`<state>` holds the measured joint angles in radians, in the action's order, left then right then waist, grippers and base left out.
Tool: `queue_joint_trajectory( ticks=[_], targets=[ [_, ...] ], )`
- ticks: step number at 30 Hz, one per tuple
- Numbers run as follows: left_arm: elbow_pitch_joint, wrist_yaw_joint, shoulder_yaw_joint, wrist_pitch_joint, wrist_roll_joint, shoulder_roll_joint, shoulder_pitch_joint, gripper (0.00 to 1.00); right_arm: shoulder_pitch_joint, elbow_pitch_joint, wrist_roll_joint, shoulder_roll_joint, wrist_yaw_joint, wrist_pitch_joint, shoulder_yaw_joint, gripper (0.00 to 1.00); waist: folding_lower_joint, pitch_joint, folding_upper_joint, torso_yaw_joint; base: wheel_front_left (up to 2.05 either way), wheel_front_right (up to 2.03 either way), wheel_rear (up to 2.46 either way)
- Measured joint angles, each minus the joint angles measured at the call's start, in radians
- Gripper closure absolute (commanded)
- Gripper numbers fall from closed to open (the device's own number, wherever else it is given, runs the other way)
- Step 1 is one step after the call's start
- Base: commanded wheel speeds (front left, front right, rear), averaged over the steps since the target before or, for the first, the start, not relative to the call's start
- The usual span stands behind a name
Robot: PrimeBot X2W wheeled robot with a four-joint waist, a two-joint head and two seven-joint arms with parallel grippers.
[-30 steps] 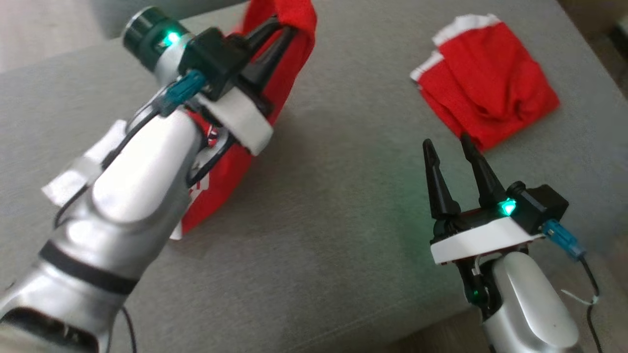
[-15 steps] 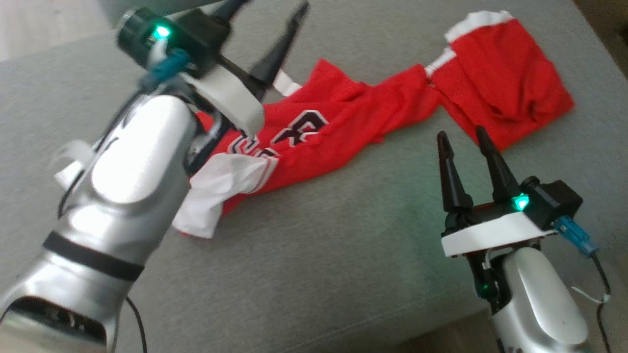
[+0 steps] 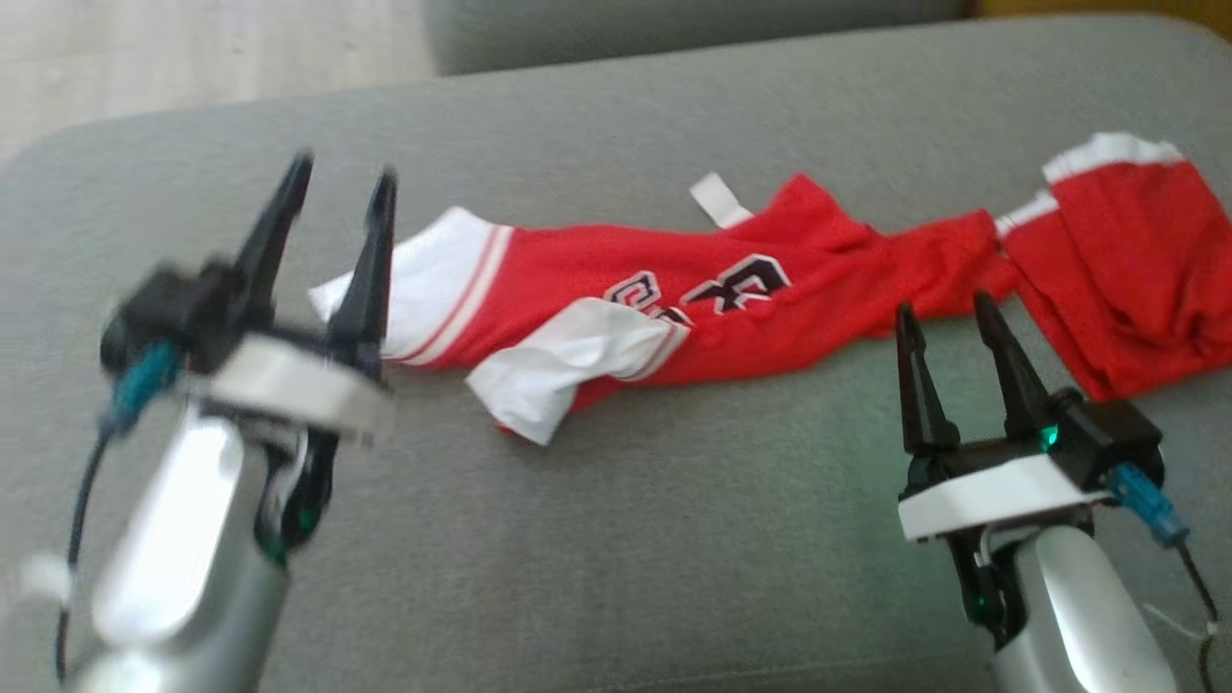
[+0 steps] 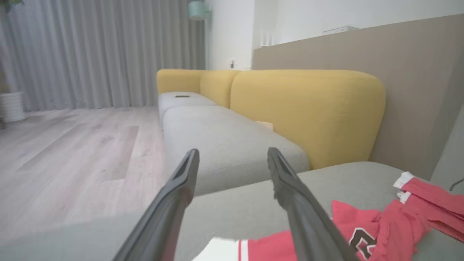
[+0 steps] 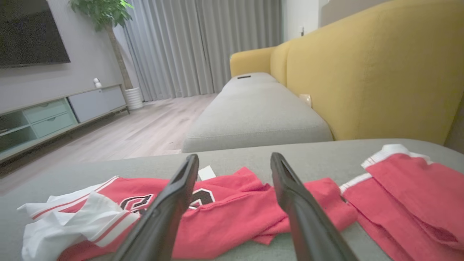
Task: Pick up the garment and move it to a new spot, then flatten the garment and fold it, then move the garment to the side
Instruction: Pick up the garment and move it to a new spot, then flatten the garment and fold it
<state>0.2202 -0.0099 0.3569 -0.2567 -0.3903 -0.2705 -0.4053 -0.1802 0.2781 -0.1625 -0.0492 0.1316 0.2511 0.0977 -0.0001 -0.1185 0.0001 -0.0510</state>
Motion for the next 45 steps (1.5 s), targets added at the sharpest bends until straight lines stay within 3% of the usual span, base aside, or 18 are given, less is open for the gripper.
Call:
queue_joint_trajectory(
  ticks=[9,15,23,31,35,45],
  targets=[
    [-0.041,0.000,-0.073,0.000,0.016,0.089,0.261,0.00,0.061,0.004,-0.005,0.000,0.000,0.000,0.002,0.00,-0.0001,0.063,0.0000,0.073,0.00,0.00,0.00],
    [-0.052,-0.024,-0.132,0.000,0.055,0.152,0.325,0.00,0.074,0.005,-0.013,0.000,0.000,0.000,0.008,0.00,-0.0001,0.083,0.0000,0.086,0.00,0.00,0.00],
    [-0.016,-0.076,-0.156,0.000,0.089,0.189,0.325,0.00,0.074,0.006,-0.012,0.000,0.000,0.000,0.014,0.00,0.0000,0.076,0.0000,0.075,0.00,0.00,0.00],
    [0.174,-0.114,-0.022,0.031,0.084,0.197,0.256,0.00,0.070,0.009,-0.012,0.000,0.000,0.000,0.010,0.00,0.0001,0.027,0.0000,0.045,0.00,0.00,0.00],
    [0.252,-0.114,0.017,0.054,0.051,0.206,0.177,0.00,0.065,0.008,-0.010,0.000,0.000,0.000,0.009,0.00,0.0002,-0.003,0.0000,0.023,0.00,0.00,0.00],
    [0.417,-0.098,0.006,0.051,0.032,0.209,0.073,0.00,0.035,0.008,-0.009,0.000,0.000,0.000,0.004,0.00,0.0003,-0.055,0.0000,-0.031,0.00,0.00,0.00]
  ],
)
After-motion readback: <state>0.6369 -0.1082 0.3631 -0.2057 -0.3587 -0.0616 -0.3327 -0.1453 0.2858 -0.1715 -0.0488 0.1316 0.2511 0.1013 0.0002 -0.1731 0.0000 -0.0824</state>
